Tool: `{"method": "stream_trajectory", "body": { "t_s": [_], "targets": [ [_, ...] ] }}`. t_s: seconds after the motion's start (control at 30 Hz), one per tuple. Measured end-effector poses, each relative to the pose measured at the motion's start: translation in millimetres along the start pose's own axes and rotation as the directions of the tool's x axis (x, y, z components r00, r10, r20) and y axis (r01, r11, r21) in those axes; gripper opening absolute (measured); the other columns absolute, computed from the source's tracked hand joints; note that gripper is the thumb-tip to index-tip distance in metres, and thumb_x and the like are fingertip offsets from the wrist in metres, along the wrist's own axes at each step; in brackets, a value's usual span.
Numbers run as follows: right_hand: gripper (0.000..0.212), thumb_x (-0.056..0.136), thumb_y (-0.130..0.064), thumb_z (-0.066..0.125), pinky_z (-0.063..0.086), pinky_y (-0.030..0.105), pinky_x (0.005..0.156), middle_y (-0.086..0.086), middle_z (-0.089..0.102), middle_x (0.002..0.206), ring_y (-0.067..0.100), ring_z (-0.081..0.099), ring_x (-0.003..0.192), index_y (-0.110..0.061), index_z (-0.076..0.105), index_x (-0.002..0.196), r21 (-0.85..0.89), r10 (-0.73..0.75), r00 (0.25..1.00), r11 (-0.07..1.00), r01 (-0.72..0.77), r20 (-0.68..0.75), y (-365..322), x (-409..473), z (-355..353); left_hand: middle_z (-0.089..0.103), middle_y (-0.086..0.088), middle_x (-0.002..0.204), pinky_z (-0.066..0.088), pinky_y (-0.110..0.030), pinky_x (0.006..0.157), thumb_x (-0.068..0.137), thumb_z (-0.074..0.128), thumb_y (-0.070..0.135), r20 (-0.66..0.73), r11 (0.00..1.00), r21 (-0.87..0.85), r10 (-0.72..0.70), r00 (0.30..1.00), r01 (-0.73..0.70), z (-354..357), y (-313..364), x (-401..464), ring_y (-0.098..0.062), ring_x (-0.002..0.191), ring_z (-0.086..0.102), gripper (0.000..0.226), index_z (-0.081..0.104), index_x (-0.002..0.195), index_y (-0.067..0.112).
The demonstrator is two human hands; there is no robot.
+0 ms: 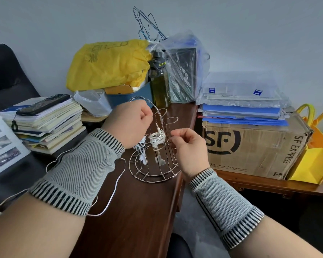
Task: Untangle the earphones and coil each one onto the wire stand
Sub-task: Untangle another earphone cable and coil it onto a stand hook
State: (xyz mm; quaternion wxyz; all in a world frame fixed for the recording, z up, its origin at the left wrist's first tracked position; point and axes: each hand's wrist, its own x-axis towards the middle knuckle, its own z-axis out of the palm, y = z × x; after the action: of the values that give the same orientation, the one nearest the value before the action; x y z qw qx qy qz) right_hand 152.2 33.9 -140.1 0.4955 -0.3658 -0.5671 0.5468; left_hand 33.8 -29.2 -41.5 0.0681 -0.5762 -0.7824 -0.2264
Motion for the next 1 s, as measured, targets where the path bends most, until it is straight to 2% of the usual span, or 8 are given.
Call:
{"method": "stream_trajectory", "body": {
  "t_s": [0.07, 0.1, 0.17, 0.23, 0.33, 0.4, 0.67, 1.0],
  "targets": [
    [0.017, 0.088, -0.006, 0.058, 0.043, 0.031, 0.056, 0.003, 0.062, 0.068, 0.017, 0.052, 0.060, -0.014, 0.067, 0.075, 0.071, 0.109, 0.994, 0.991, -0.110, 0.021, -3, 5, -4, 0.070, 0.009, 0.077, 0.052, -0.027, 0.068, 0.095, 0.054, 0.025, -0.185, 0.986, -0.164, -0.064, 0.981, 0.034, 0, -1, -16, -0.007, 0.073, 0.067, 0.014, 0.064, 0.086, 0.022],
    [0.015, 0.088, -0.009, 0.059, 0.042, 0.032, 0.056, 0.006, 0.060, 0.068, 0.020, 0.051, 0.060, -0.009, 0.067, 0.075, 0.085, 0.159, 0.986, 0.983, -0.162, 0.042, -4, 9, -5, 0.070, 0.009, 0.071, 0.051, -0.025, 0.064, 0.094, 0.055, 0.025, -0.197, 0.967, -0.245, -0.126, 0.972, 0.075, 2, -2, -25, -0.003, 0.067, 0.067, 0.017, 0.065, 0.082, 0.022],
    [0.022, 0.087, -0.023, 0.061, 0.040, 0.033, 0.057, 0.009, 0.058, 0.068, 0.022, 0.050, 0.060, -0.007, 0.067, 0.073, 0.052, 0.231, 0.968, 0.970, -0.237, 0.098, -7, 16, -8, 0.071, 0.006, 0.065, 0.051, -0.026, 0.062, 0.093, 0.056, 0.027, -0.093, 0.892, -0.404, -0.260, 0.961, 0.202, 14, -6, -42, -0.003, 0.059, 0.067, 0.022, 0.068, 0.076, 0.019],
    [0.033, 0.084, -0.038, 0.064, 0.043, 0.032, 0.058, 0.008, 0.059, 0.067, 0.020, 0.052, 0.059, -0.010, 0.067, 0.068, -0.011, 0.265, 0.953, 0.964, -0.266, 0.149, -11, 19, -9, 0.074, 0.004, 0.069, 0.051, -0.027, 0.060, 0.094, 0.058, 0.031, 0.100, 0.696, -0.601, -0.423, 0.901, 0.393, 28, -11, -56, -0.007, 0.064, 0.069, 0.024, 0.072, 0.084, 0.013],
    [0.040, 0.079, -0.048, 0.068, 0.046, 0.031, 0.059, 0.005, 0.062, 0.063, 0.019, 0.055, 0.059, -0.009, 0.067, 0.069, -0.089, 0.293, 0.936, 0.956, -0.281, 0.193, -20, 20, -7, 0.075, -0.004, 0.086, 0.049, -0.026, 0.062, 0.092, 0.061, 0.038, 0.385, 0.279, -0.751, -0.551, 0.740, 0.598, 40, -13, -64, -0.013, 0.077, 0.069, 0.032, 0.071, 0.097, 0.008],
    [0.041, 0.077, -0.048, 0.071, 0.045, 0.031, 0.060, 0.005, 0.060, 0.063, 0.018, 0.053, 0.057, -0.008, 0.065, 0.070, -0.099, 0.328, 0.920, 0.944, -0.314, 0.216, -25, 19, -5, 0.074, -0.007, 0.093, 0.050, -0.027, 0.064, 0.089, 0.063, 0.046, 0.477, 0.163, -0.745, -0.548, 0.687, 0.647, 44, -12, -65, -0.015, 0.083, 0.068, 0.041, 0.070, 0.100, 0.007],
    [0.049, 0.078, -0.047, 0.070, 0.047, 0.026, 0.056, 0.011, 0.063, 0.071, 0.017, 0.054, 0.057, 0.000, 0.065, 0.088, -0.169, 0.409, 0.877, 0.911, -0.377, 0.251, -36, 17, -5, 0.072, -0.009, 0.100, 0.055, -0.031, 0.068, 0.080, 0.066, 0.059, 0.520, 0.134, -0.746, -0.494, 0.697, 0.652, 44, 4, -57, -0.018, 0.091, 0.069, 0.061, 0.064, 0.105, 0.004],
    [0.031, 0.081, -0.033, 0.072, 0.048, 0.025, 0.056, 0.008, 0.066, 0.065, 0.014, 0.057, 0.050, -0.003, 0.067, 0.082, -0.126, 0.387, 0.876, 0.922, -0.366, 0.287, -39, 20, -4, 0.072, -0.007, 0.099, 0.055, -0.024, 0.066, 0.081, 0.075, 0.039, 0.476, 0.005, -0.837, -0.486, 0.733, 0.547, 45, 7, -53, -0.014, 0.090, 0.069, 0.037, 0.065, 0.100, 0.009]
  ]
}}
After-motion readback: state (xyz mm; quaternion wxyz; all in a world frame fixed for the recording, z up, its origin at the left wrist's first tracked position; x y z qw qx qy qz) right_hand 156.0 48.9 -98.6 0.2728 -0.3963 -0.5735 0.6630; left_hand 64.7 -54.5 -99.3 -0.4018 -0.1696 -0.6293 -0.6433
